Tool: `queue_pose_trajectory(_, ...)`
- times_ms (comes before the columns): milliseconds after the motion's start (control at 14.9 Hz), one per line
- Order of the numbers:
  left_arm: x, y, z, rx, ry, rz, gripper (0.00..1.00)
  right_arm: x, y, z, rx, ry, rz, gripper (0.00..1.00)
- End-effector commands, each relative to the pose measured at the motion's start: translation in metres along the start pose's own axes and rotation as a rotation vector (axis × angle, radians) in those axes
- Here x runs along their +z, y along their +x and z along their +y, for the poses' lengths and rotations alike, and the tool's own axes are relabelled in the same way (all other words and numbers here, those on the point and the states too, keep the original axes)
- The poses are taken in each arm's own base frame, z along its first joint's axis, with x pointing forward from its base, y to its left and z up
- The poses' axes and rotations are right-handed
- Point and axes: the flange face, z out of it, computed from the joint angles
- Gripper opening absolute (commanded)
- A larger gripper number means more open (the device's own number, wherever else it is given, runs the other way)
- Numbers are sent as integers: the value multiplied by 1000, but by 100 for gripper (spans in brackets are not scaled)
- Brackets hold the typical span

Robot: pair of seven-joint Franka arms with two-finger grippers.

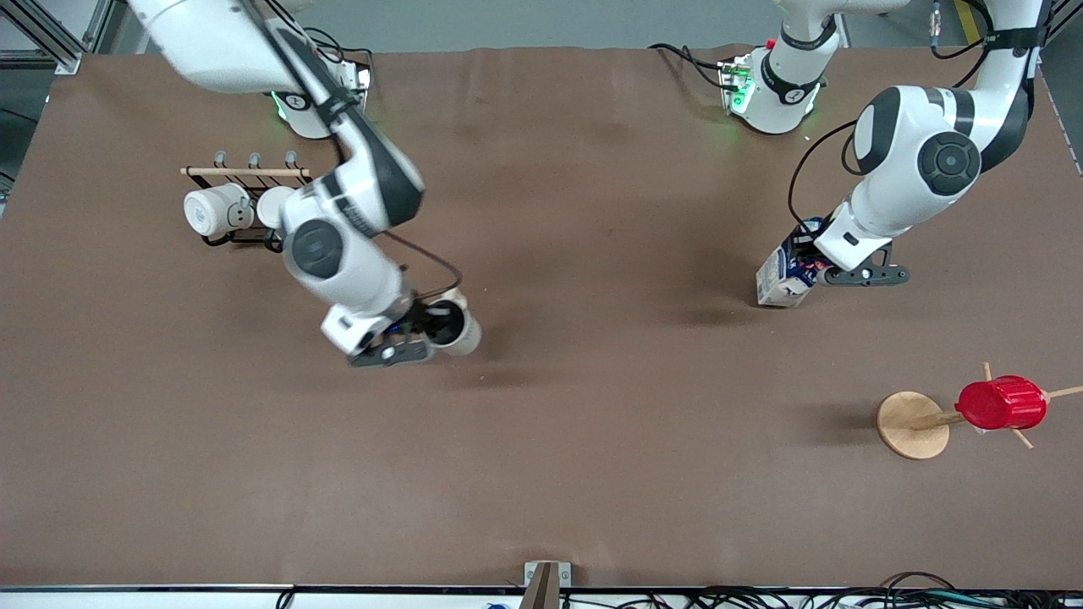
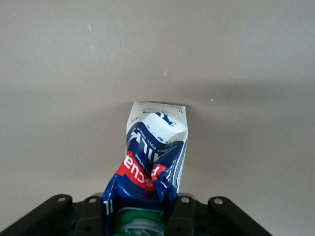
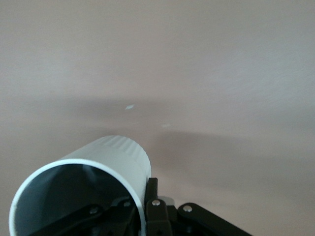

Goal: Place cup and milk on table
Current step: 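Lift the white mug with the right gripper toward the table middle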

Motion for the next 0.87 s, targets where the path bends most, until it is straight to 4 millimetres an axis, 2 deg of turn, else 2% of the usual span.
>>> queue_pose_trajectory(0, -38, 18, 2, 20, 13, 19, 14, 26, -36, -59, 69, -38, 37, 2)
queue_pose_trajectory(134, -61, 36, 4, 23, 10, 30, 11, 48, -59, -89, 67, -70, 48, 2)
queue_pose_trajectory(335, -88, 60, 9, 25, 6, 25, 8, 80, -81, -110, 18, -74, 30, 2)
queue_pose_trajectory(536, -98, 83, 19, 34, -1, 49, 3, 93, -97, -131, -26, -48, 36, 3)
queue_pose_trajectory(670, -106, 88, 21, 37, -2, 65, 3, 98, -100, -135, -37, -30, 45, 7)
queue_pose_trajectory(737, -114, 92, 22, 37, -5, 84, 3, 98, -100, -135, -37, -30, 45, 25)
queue_pose_trajectory(804, -120, 99, 27, 43, -8, 96, 3, 99, -101, -136, -39, -32, 43, 53)
